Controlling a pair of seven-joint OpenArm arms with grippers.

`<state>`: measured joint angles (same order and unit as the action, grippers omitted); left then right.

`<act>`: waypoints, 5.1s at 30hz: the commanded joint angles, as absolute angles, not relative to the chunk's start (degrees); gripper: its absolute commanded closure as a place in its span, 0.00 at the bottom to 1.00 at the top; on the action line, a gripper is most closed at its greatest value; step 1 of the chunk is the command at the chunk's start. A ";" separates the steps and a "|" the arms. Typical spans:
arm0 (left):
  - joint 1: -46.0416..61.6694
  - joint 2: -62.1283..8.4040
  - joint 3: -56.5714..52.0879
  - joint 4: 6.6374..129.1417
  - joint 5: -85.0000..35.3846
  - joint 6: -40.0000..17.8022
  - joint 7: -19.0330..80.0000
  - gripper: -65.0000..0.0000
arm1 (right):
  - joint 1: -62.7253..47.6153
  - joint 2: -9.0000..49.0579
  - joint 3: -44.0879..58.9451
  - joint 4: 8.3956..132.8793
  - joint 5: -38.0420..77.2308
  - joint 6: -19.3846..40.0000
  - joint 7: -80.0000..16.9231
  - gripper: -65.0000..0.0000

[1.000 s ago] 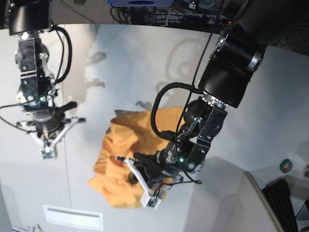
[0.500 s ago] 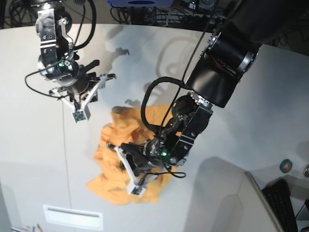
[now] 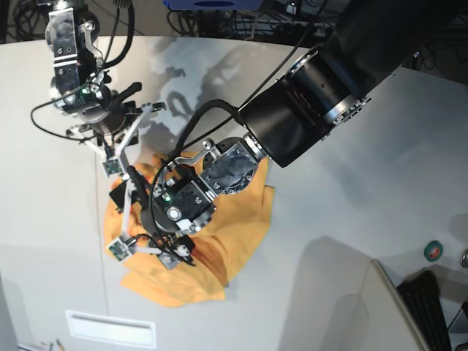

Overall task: Layout the t-shirt on the table in an organized manner, then fold the t-shirt properly
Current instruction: 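Lift the shirt with the left gripper and shake it loose, then grasp the shirt edge with the right gripper and pull it outward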

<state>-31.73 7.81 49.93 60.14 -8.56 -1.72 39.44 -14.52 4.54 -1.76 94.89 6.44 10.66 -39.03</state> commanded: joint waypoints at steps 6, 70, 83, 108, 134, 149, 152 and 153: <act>-25.71 6.11 37.05 70.64 -7.87 -1.45 38.20 0.16 | -13.85 4.70 -1.63 96.31 6.73 10.95 -37.93 0.97; -3.30 -12.00 51.91 83.30 -8.40 -1.71 38.29 1.00 | -12.09 4.26 9.80 99.03 6.99 11.12 -37.85 0.96; -0.13 -13.32 28.26 96.92 -8.66 -1.71 38.29 1.00 | -2.68 7.08 3.91 104.31 6.73 11.38 -38.11 0.42; -4.79 -10.15 5.93 76.09 -8.13 -1.71 37.85 1.00 | 25.98 -3.12 -24.57 62.20 -23.60 10.86 -30.20 0.41; -12.70 -9.54 6.11 63.87 -8.48 -1.71 33.19 1.00 | 20.62 -2.33 -16.66 69.85 -25.89 10.86 -23.52 0.44; -11.21 -9.80 6.64 64.04 -8.48 -1.71 31.78 1.00 | 26.68 -1.98 -16.40 53.05 -25.89 10.95 -20.09 0.45; -11.47 -9.10 6.73 63.69 -8.48 -1.71 31.69 1.00 | 26.95 -1.80 -16.13 53.05 -25.89 10.77 -20.09 0.91; -11.56 -8.75 6.73 63.60 -8.48 -1.71 31.69 1.00 | 26.95 -1.80 -15.69 53.14 -25.89 10.59 -20.09 1.00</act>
<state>-10.22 -8.78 6.81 62.74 -8.56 -1.72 32.77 25.06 -1.76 -15.94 52.21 -25.58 11.53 -20.95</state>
